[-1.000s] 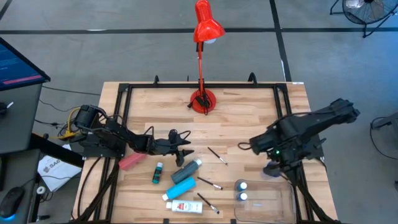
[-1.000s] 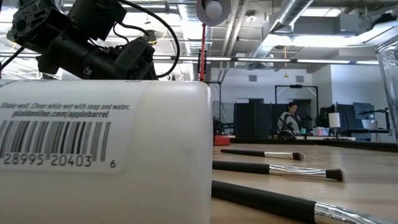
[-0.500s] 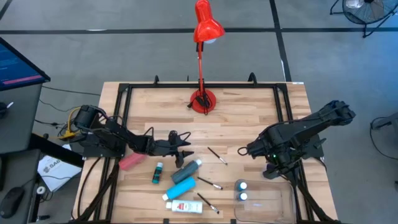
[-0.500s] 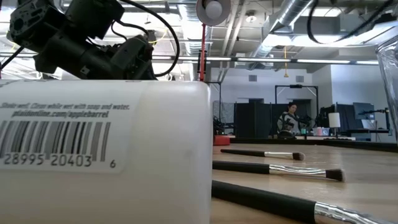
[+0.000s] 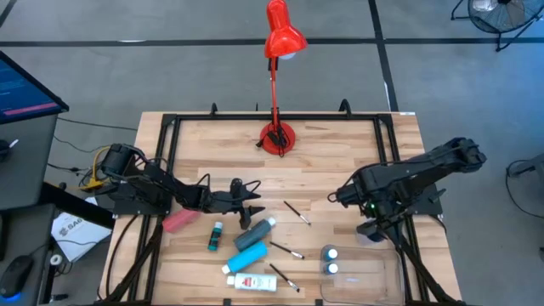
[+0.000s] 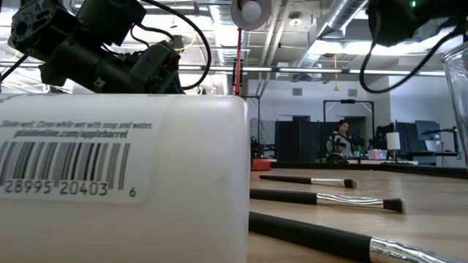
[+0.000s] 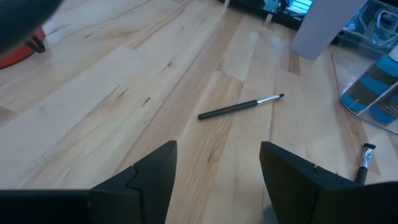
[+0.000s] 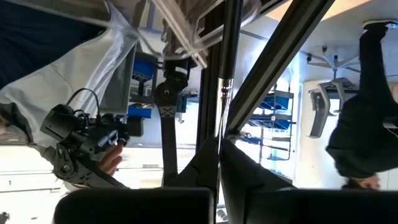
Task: Pick & Place Paint Supplies
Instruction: Put the black silver paint brush into the purple cup
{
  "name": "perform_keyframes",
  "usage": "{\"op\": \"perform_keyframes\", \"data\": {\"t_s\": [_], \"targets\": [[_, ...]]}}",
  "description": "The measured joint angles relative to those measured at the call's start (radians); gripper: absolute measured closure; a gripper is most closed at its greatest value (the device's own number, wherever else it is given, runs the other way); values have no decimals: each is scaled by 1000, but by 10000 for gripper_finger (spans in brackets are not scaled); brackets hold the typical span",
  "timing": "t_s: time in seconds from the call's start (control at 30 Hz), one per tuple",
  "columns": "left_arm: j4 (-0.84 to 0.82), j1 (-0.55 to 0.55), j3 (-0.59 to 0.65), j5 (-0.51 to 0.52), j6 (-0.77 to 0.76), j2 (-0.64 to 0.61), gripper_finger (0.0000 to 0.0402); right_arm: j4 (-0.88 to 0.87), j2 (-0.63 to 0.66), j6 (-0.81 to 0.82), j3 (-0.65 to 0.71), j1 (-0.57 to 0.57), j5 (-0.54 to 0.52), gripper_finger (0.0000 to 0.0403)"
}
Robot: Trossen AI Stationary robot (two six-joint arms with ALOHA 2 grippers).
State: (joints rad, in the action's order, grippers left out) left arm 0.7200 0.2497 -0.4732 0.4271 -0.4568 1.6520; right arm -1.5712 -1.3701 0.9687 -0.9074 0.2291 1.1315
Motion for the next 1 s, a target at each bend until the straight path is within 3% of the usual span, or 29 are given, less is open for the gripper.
{"op": "perform_keyframes", "data": {"t_s": [0.73,1.0], "targets": [[0,0,0,0,5,0,193,0,0,-109,60,-98,-78,402],[0,0,0,0,6,0,193,0,0,-107,60,-131,-86,362]]}}
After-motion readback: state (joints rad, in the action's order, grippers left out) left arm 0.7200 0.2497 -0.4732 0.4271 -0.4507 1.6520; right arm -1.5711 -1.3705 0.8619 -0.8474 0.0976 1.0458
